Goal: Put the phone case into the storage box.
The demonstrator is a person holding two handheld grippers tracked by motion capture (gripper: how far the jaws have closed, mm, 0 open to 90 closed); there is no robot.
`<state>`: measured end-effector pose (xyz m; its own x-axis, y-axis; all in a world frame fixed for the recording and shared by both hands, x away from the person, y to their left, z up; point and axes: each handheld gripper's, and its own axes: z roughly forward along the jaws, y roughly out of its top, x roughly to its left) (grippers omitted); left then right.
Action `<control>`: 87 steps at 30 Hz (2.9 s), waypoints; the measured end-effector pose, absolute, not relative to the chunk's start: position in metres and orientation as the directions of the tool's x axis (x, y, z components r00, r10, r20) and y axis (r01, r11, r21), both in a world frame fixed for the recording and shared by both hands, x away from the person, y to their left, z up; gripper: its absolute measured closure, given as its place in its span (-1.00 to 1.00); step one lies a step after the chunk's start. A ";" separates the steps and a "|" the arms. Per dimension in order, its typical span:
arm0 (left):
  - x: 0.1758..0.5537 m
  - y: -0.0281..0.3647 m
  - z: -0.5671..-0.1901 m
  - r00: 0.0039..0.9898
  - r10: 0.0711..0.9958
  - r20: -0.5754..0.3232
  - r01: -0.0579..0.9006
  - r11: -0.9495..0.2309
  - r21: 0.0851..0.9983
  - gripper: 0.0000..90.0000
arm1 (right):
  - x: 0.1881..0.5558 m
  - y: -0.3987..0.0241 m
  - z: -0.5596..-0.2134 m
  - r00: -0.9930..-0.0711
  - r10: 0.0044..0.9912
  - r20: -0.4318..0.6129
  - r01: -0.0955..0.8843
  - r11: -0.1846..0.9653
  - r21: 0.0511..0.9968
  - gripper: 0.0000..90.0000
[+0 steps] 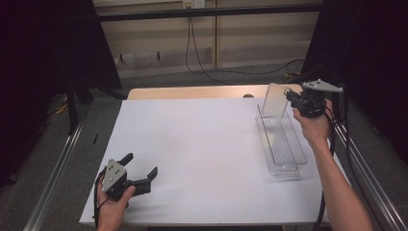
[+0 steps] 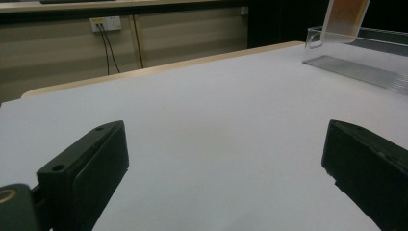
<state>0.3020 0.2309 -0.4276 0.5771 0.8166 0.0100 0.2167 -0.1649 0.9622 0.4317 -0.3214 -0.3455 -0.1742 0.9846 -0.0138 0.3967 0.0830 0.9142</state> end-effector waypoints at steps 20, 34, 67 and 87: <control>0.302 0.226 -0.429 0.595 0.804 0.020 0.218 -0.185 0.958 -0.95 | 0.445 -0.316 -0.363 -0.177 0.984 -0.036 0.423 0.109 0.899 0.88; 0.302 0.226 -0.429 0.598 0.801 0.023 0.213 -0.186 0.959 -0.95 | 0.452 -0.311 -0.371 -0.153 0.987 -0.057 0.439 0.120 0.891 0.88; 0.303 0.221 -0.430 0.609 0.793 0.028 0.214 -0.198 0.956 -0.95 | 0.465 -0.324 -0.371 -0.179 0.982 -0.054 0.516 0.141 0.845 0.88; 0.305 0.218 -0.431 0.613 0.790 0.034 0.217 -0.209 0.953 -0.94 | 0.474 -0.327 -0.368 -0.211 0.977 -0.040 0.527 0.148 0.837 0.89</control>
